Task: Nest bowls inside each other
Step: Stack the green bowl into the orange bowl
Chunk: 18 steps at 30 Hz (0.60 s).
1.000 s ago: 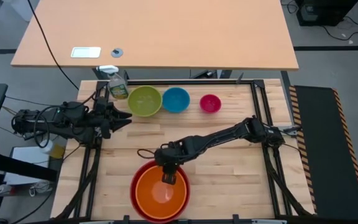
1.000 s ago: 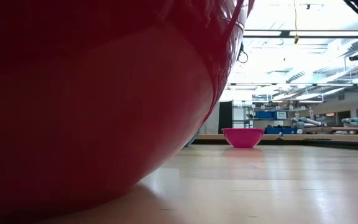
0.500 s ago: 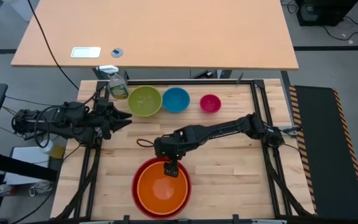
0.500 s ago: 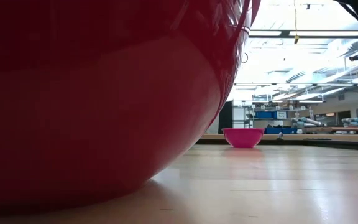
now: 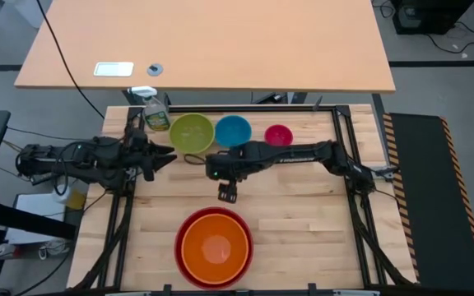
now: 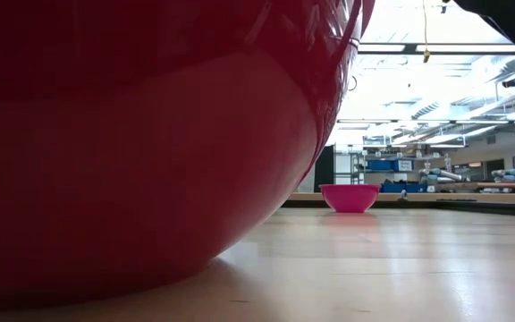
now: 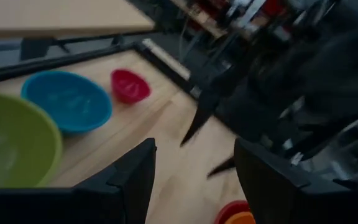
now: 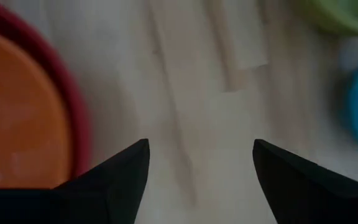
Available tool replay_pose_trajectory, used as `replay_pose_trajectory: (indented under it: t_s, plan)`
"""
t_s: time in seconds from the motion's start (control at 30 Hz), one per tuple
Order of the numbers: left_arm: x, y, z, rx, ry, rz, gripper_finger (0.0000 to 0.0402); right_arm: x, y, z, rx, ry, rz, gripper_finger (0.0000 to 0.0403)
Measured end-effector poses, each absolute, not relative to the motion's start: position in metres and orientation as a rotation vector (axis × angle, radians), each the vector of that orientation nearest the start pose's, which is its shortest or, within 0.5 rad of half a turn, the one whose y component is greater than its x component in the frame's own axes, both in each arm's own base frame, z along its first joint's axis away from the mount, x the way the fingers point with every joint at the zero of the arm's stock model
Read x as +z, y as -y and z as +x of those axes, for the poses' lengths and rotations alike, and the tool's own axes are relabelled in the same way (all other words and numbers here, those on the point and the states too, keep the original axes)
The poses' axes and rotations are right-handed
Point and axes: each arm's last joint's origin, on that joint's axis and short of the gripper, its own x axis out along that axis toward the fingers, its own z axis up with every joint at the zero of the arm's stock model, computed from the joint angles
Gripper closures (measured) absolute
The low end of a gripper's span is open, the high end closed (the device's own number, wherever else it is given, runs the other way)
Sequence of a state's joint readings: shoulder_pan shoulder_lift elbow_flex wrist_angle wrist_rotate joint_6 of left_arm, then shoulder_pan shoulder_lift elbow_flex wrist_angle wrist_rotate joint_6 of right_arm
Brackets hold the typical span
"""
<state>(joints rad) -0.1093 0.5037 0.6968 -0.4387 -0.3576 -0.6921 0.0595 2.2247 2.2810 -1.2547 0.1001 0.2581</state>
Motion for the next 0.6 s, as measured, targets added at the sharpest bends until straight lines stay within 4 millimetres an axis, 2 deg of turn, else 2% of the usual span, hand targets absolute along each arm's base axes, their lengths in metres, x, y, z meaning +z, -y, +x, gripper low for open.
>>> replay_pose_trajectory:
  t_s: [0.17, 0.37, 0.5, 0.6]
  plan:
    - [0.301, 0.003, 0.126, 0.388, -0.251, -0.626, 0.0182, 0.321, -0.004, 0.445, -0.235, -1.124, 0.054, 0.0134]
    - [0.283, 0.000, 0.151, 0.504, -0.364, -0.700, 0.0182, 0.350, 0.027, 0.421, -0.316, -1.050, 0.017, 0.0151]
    - [0.271, -0.005, 0.156, 0.609, -0.432, -0.783, 0.0182, 0.354, 0.045, 0.404, -0.341, -0.982, 0.029, 0.0156]
    - [0.262, -0.007, 0.149, 0.696, -0.507, -0.828, 0.0182, 0.349, 0.052, 0.389, -0.345, -0.926, 0.053, 0.0157]
